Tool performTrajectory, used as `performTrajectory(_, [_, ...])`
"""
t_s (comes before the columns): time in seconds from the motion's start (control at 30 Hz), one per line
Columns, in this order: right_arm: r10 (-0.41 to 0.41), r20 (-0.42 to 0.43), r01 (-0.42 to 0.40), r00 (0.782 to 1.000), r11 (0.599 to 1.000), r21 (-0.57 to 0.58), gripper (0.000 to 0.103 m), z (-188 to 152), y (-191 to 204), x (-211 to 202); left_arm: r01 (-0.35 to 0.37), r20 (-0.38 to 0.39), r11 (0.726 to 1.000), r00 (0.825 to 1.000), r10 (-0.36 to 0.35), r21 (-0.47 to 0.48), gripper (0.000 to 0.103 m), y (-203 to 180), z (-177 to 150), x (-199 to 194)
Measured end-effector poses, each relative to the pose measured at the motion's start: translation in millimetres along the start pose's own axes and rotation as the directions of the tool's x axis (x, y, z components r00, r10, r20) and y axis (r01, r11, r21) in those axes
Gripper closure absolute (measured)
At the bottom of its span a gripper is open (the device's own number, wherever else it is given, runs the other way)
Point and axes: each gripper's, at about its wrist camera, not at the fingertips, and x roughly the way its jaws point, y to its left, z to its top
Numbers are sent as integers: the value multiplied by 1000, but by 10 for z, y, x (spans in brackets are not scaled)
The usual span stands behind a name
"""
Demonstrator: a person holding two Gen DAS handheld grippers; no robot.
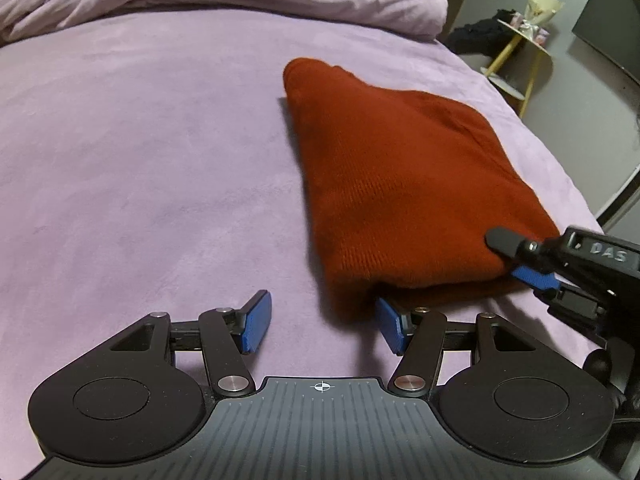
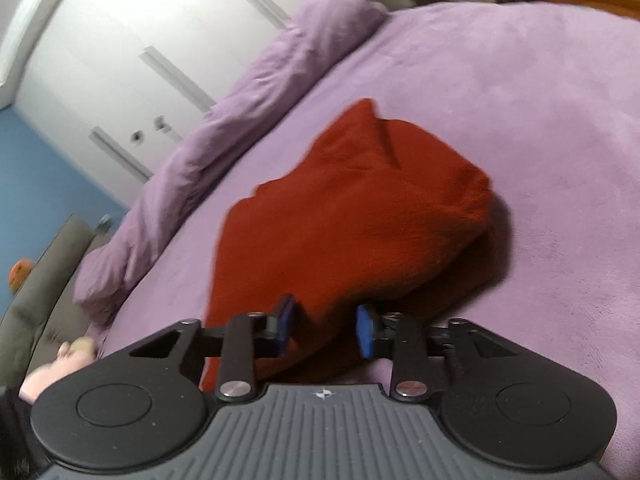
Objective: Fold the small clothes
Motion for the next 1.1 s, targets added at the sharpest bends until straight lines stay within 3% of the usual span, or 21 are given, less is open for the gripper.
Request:
performTrajectory(0.1, [-30, -30, 32, 999, 996, 87, 96, 30, -38, 83, 7, -4, 1000, 1000, -7, 7, 40, -54, 18, 62])
performTrajectory(0.13, [-3, -39, 7, 999, 994, 112, 96, 35, -47, 71, -4, 0, 1000, 1000, 4, 15, 40, -70, 23, 63])
performTrajectory(0.17, [85, -40, -76, 996, 981, 179, 96, 38, -105, 37, -24, 9, 1000, 1000, 24, 19, 40, -72, 21, 60])
performTrajectory(0.23, [327, 5, -307, 945, 880, 363, 96, 45, -364, -7, -90, 19, 996, 996, 89, 7, 37, -23, 18, 58])
performTrajectory(0.27, [352, 16, -331, 936, 861, 387, 96, 38, -458, -38, -81, 15, 997, 997, 81, -12, 33, 23, 22, 55])
performTrajectory(0.3, [306, 1, -287, 952, 892, 349, 96, 59, -487, -56, -60, 7, 998, 998, 60, -34, 33, 63, 25, 51])
performTrajectory(0.33, [183, -40, -168, 982, 955, 246, 96, 80, -459, -53, -47, -4, 998, 999, 47, -44, 33, 92, 25, 49])
performTrajectory(0.37, [41, -80, -30, 996, 992, 123, 96, 80, -405, -14, -41, -14, 998, 999, 40, -37, 33, 95, 25, 34])
performTrajectory(0.4, [-21, -83, 24, 996, 999, 29, 97, 70, -362, -3, -40, -20, 999, 999, 40, -22, 33, 95, 23, 7])
performTrajectory(0.47, [-49, -65, 44, 997, 996, -75, 92, 74, -255, -75, -48, -29, 999, 998, 49, 14, 34, 134, 1, -99])
performTrajectory(0.57, [-118, -22, 113, 993, 977, -182, 80, 168, -135, -266, -125, -19, 992, 992, 126, 30, 36, 278, 16, -277])
performTrajectory(0.63, [-174, 43, 179, 984, 960, -216, 79, 225, -96, -433, -151, 17, 988, 988, 151, -14, 36, 381, 102, -388])
performTrajectory(0.73, [-158, 125, 186, 979, 949, -256, 79, 336, 24, -460, -112, 83, 988, 989, 120, -105, 36, 369, 307, -390])
performTrajectory(0.8, [-135, 91, 158, 987, 928, -337, 79, 387, 248, -191, -74, 111, 989, 990, 89, -132, 35, 236, 456, -279])
performTrajectory(0.87, [-134, 59, 146, 989, 882, -448, 79, 403, 500, 156, -45, 131, 989, 989, 63, -138, 35, 89, 582, -130])
performTrajectory(1.0, [-220, 91, 228, 971, 746, -625, 83, 538, 829, 841, -84, 156, 994, 983, 94, -75, 34, -203, 794, 247])
performTrajectory(1.1, [-250, 78, 243, 965, 740, -627, 92, 720, 766, 1142, -85, 147, 994, 985, 95, -74, 31, -303, 845, 537])
